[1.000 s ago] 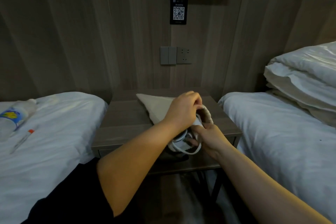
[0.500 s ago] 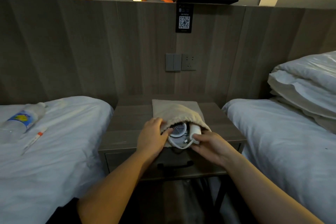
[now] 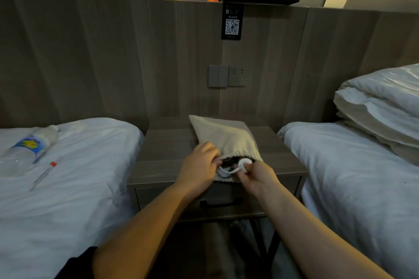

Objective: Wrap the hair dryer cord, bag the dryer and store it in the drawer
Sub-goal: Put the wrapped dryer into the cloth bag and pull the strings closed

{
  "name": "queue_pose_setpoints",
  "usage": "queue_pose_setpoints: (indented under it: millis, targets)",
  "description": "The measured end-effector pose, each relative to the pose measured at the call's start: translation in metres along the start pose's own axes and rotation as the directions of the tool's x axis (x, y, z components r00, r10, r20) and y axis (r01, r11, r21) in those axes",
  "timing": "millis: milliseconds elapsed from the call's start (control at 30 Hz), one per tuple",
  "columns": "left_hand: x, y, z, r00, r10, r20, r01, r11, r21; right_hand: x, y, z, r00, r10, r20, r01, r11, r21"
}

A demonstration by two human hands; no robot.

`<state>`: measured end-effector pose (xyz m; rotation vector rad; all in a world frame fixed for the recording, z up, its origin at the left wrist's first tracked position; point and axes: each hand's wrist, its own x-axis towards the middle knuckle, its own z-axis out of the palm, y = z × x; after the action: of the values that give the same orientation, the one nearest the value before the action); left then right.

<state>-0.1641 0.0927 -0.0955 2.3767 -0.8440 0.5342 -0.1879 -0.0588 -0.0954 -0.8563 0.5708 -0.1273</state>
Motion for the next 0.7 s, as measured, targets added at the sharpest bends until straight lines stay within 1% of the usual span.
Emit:
queue_pose_setpoints:
  millis: [33, 100, 167, 200, 267, 300, 333, 367, 433, 467, 500, 533, 600, 633, 700]
  targets:
    - [-0.002, -0.001, 0.0, 1.0, 0.006, 0.01, -0.006, 1.0, -0.017, 0.002, 0.001, 0.004, 1.0, -0.007, 0.002, 0.007, 0.999, -0.048]
    - [-0.006, -0.005, 0.001, 1.0, -0.023, 0.01, 0.023, 1.0, -0.008, 0.006, 0.005, 0.007, 0.999, -0.049, -0.005, 0.049, 0.996, -0.076]
    - [-0.011, -0.013, 0.002, 0.993, -0.114, -0.004, 0.114, 0.993, 0.019, 0.008, 0.012, 0.007, 0.993, -0.114, -0.021, 0.11, 0.986, -0.123]
    - [-0.013, -0.017, 0.003, 0.986, -0.165, -0.012, 0.165, 0.986, 0.021, 0.008, 0.016, 0.004, 0.988, -0.152, -0.039, 0.141, 0.969, -0.204]
    - [-0.017, -0.024, 0.005, 0.97, -0.241, -0.024, 0.241, 0.97, 0.027, 0.007, 0.019, -0.006, 0.973, -0.229, -0.014, 0.2, 0.876, -0.438]
    - [-0.019, -0.027, 0.006, 0.964, -0.264, -0.025, 0.265, 0.964, 0.031, 0.004, 0.019, -0.013, 0.96, -0.279, 0.027, 0.249, 0.806, -0.537]
    - [-0.021, -0.029, 0.006, 0.959, -0.282, -0.025, 0.282, 0.959, 0.031, 0.001, 0.017, -0.021, 0.933, -0.353, 0.071, 0.316, 0.709, -0.631]
    - [-0.022, -0.031, 0.007, 0.955, -0.296, -0.023, 0.297, 0.955, 0.025, -0.003, 0.013, -0.027, 0.887, -0.448, 0.112, 0.384, 0.581, -0.717]
    - [-0.025, -0.035, 0.009, 0.943, -0.333, -0.017, 0.333, 0.943, 0.008, -0.009, -0.001, -0.037, 0.743, -0.636, 0.206, 0.482, 0.297, -0.824]
    - [-0.026, -0.037, 0.01, 0.935, -0.353, -0.02, 0.353, 0.936, 0.001, -0.009, -0.008, -0.039, 0.67, -0.688, 0.278, 0.527, 0.177, -0.831]
    - [-0.027, -0.039, 0.012, 0.931, -0.365, -0.024, 0.365, 0.931, 0.001, -0.007, -0.015, -0.038, 0.626, -0.694, 0.355, 0.552, 0.074, -0.83]
    - [-0.027, -0.039, 0.014, 0.929, -0.37, -0.028, 0.37, 0.929, 0.007, -0.001, -0.02, -0.036, 0.616, -0.656, 0.436, 0.571, -0.009, -0.821]
    - [-0.028, -0.038, 0.018, 0.924, -0.381, -0.029, 0.382, 0.924, 0.016, 0.009, -0.027, -0.026, 0.657, -0.521, 0.546, 0.569, -0.134, -0.812]
    - [-0.027, -0.037, 0.019, 0.922, -0.385, -0.027, 0.386, 0.922, 0.021, 0.011, -0.027, -0.019, 0.683, -0.456, 0.57, 0.557, -0.18, -0.811]
    - [-0.027, -0.036, 0.02, 0.922, -0.386, -0.023, 0.386, 0.922, 0.032, 0.017, -0.025, -0.009, 0.727, -0.352, 0.589, 0.539, -0.239, -0.808]
